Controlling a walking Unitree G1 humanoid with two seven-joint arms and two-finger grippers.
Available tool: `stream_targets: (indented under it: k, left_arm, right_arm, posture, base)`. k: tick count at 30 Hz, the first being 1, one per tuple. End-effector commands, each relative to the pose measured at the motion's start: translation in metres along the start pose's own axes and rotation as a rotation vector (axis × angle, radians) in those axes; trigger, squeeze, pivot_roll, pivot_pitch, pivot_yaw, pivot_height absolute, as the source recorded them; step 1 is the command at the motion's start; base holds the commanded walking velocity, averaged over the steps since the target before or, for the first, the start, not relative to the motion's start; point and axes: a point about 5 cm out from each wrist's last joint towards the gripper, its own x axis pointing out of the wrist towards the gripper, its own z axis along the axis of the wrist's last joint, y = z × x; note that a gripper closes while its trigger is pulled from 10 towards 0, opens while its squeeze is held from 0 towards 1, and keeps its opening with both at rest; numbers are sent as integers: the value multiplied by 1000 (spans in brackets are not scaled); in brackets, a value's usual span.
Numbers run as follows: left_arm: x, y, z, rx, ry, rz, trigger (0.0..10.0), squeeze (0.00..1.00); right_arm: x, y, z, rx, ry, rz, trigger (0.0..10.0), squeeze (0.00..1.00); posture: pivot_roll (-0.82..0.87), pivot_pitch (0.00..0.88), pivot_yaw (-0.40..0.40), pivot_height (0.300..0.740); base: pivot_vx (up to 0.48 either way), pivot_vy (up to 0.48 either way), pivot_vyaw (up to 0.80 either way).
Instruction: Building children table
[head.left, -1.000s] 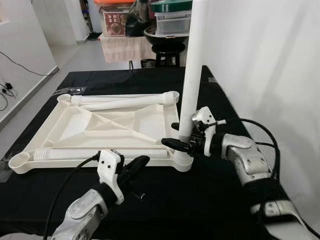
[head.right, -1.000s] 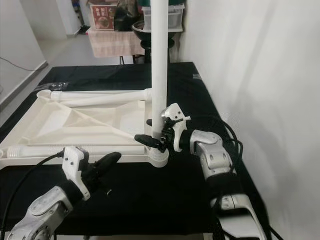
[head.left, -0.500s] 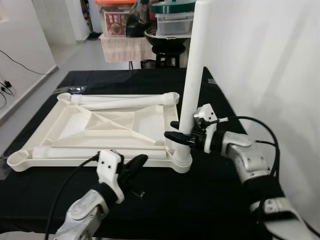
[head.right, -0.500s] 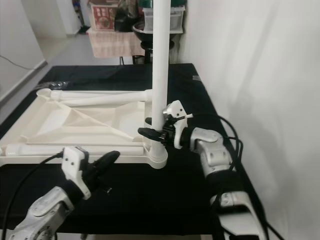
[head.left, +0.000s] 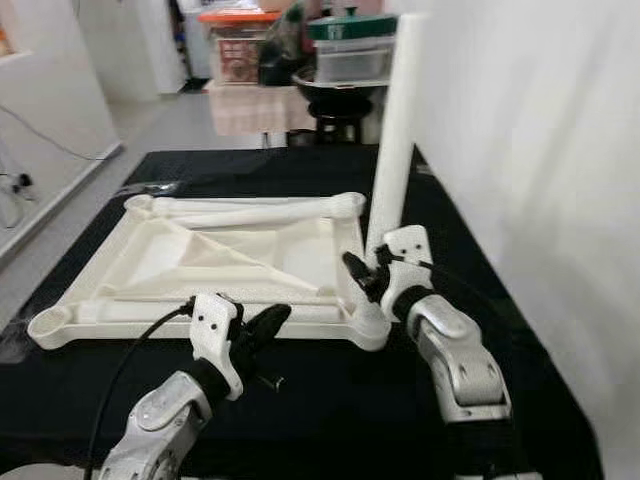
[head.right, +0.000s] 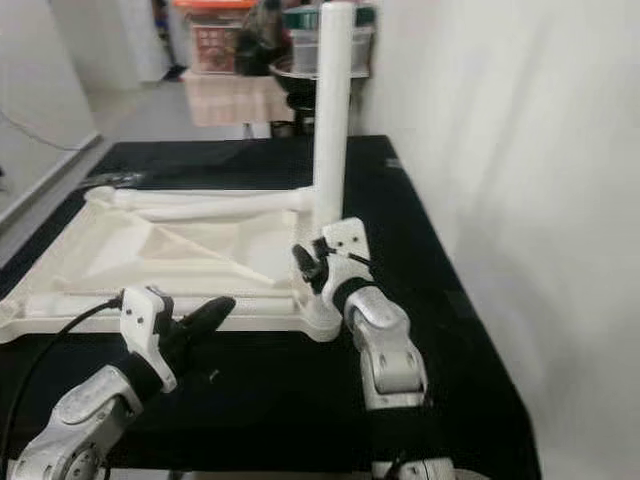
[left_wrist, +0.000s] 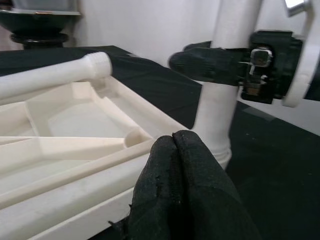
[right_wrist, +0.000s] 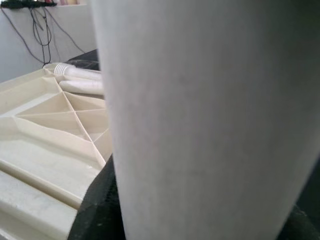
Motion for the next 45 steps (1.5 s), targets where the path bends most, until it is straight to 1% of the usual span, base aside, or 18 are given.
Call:
stream_targets:
  k: [1,4,6,7,9,10,14,15,19,23,24,32,39,40,41,42,43,45]
  left_arm:
    - [-3,3,-5,-11,22,26,10000,0]
    - [-1,2,-6,-26,25,8,10000,0]
    - [-1,2,-6,-30,26,2,10000,0]
    - [-1,1,-7,-32,32,-11,10000,0]
    - [-1,1,-7,-32,32,-11,10000,0]
    - [0,1,-8,-33,40,-27,10000,0]
    - [0,0,-9,-27,49,-43,10000,0]
    - [-6,-11,-12,3,77,-130,10000,0]
    - [-10,-18,-13,11,90,-185,10000,0]
    - [-27,-40,-14,-73,129,-349,10000,0]
    - [-30,-40,-13,-37,122,-336,10000,0]
    - [-33,-30,-11,139,49,-149,10000,0]
    - [-36,-22,-10,177,51,-40,10000,0]
    - [-39,-20,-10,177,53,-10,10000,0]
    - [-39,-20,-10,177,53,-10,10000,0]
    - [-42,-19,-9,166,56,3,10000,0]
    - [-43,-18,-10,147,59,2,10000,0]
    - [-43,-18,-10,147,59,2,10000,0]
  right_arm:
    - [6,8,-6,30,27,181,10000,1000]
    - [4,18,12,-8,-63,418,10000,1000]
    - [2,19,16,-17,-78,452,10000,1000]
    - [1,18,18,-43,-84,530,10000,459]
    - [1,18,18,-43,-84,530,10000,459]
    - [1,15,17,-75,-73,609,10000,0]
    - [2,11,14,-113,-55,682,10000,0]
    - [10,1,15,-114,-14,820,10000,0]
    - [12,-1,16,-106,-5,853,10000,0]
    - [18,-12,11,-89,34,853,10000,0]
    - [18,-16,9,-68,37,837,0,0]
    - [-2,-45,-19,-3,52,711,0,0]
    - [-18,-63,-37,-55,127,521,0,0]
    - [-25,-68,-47,-81,197,306,0,0]
    - [-25,-68,-47,-81,197,306,0,0]
    - [-35,-63,-51,-65,213,19,0,0]
    - [-48,-47,-53,-28,229,-120,0,0]
    - [-48,-47,-53,-28,229,-120,0,0]
  posture:
    - [-73,0,7,740]
    - [-70,0,8,740]
    - [-70,0,8,740]
    - [-66,0,9,740]
    - [-66,0,9,740]
    - [-48,0,5,740]
    - [-37,0,-2,740]
    - [-27,0,-7,740]
    - [-27,0,-7,740]
    - [-24,0,-6,740]
    - [-23,0,-7,740]
    - [-39,0,4,740]
    - [-49,0,7,740]
    - [-44,0,1,740]
    - [-44,0,1,740]
    - [-58,0,13,740]
    - [-63,0,25,740]
    - [-63,0,25,740]
  base:
    - [0,0,0]
    - [0,0,0]
    - [0,0,0]
    - [0,0,0]
    - [0,0,0]
    - [0,0,0]
    - [0,0,0]
    - [0,0,0]
    - [0,0,0]
    - [0,0,0]
    - [0,0,0]
    - [0,0,0]
    - [0,0,0]
    - [0,0,0]
    - [0,0,0]
    - [0,0,0]
    - [0,0,0]
    - [0,0,0]
